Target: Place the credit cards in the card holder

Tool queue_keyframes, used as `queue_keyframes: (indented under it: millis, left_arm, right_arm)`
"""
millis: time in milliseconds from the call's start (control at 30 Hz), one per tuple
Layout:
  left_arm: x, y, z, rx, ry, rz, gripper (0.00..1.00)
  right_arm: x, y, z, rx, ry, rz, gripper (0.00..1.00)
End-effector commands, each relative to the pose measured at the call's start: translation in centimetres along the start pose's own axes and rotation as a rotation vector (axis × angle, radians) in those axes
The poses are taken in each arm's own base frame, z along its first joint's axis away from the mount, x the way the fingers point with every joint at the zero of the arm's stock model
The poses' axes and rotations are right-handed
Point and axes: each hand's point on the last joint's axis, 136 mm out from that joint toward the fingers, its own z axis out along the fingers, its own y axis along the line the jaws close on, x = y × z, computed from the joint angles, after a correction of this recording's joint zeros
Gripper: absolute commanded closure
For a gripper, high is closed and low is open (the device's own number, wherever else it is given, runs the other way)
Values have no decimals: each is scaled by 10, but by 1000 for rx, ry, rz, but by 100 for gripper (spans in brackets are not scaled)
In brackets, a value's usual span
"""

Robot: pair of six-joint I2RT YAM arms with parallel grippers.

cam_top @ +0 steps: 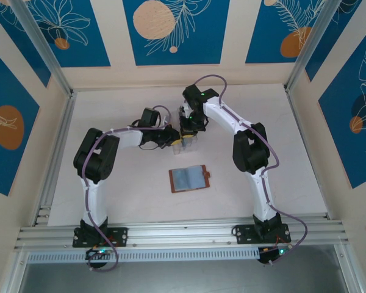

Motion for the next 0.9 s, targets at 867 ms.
queue_keyframes:
  millis: [867]
  left_arm:
    - [6, 1, 1, -29, 17, 4, 89]
  right_arm:
    - [6, -1, -18, 30, -21, 12, 99]
